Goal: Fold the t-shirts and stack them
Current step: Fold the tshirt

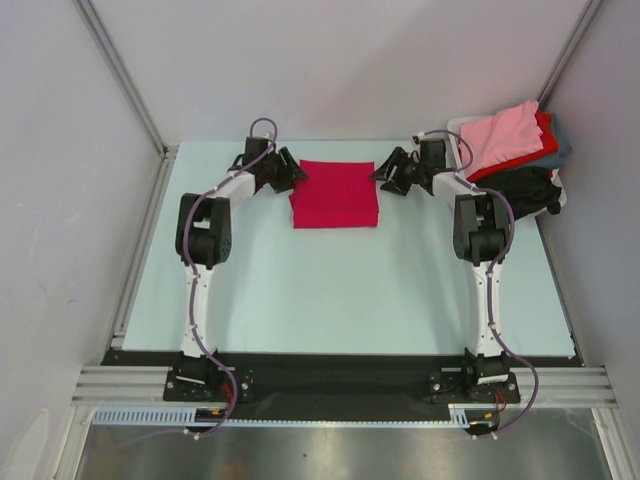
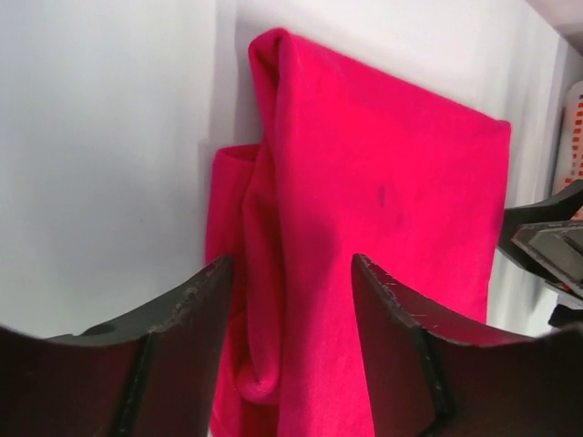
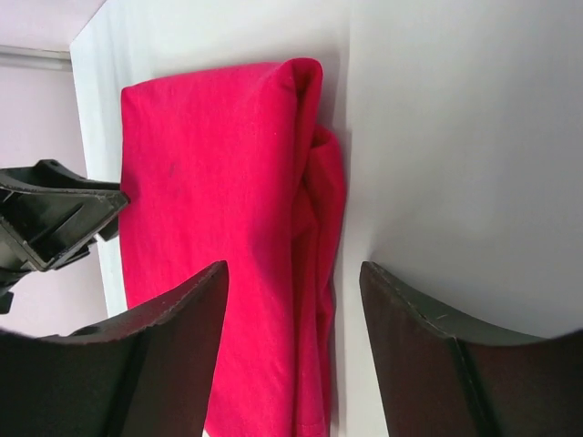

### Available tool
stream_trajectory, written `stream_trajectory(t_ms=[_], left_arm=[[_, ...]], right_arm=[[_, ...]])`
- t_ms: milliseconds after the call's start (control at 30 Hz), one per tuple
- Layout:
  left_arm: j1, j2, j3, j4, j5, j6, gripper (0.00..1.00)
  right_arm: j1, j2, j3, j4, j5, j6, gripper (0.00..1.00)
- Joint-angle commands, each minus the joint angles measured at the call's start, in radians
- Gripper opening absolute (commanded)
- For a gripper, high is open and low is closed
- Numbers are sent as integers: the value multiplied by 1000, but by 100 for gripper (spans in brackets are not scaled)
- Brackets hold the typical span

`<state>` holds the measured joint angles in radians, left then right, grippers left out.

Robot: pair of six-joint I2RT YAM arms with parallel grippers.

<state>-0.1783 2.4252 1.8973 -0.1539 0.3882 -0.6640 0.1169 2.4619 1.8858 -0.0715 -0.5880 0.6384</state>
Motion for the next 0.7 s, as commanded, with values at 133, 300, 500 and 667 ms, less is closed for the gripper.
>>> stream_trajectory(t_ms=[133,300,500,667], left_arm=[[0,-89,-102,24,-48,7,69],[0,-166,-231,72,-32,7,66],[0,-233,-357,183,8,0,60],[-9,-262,-403,224,41,-11,56]], right_arm=[[21,-67,-47,-106,57,-72,65],[46,-104,-96,-123,85,-89,54],[52,-126,-140,-105,51,-83,45],[52,-159,-175,-102,48,-83,47]])
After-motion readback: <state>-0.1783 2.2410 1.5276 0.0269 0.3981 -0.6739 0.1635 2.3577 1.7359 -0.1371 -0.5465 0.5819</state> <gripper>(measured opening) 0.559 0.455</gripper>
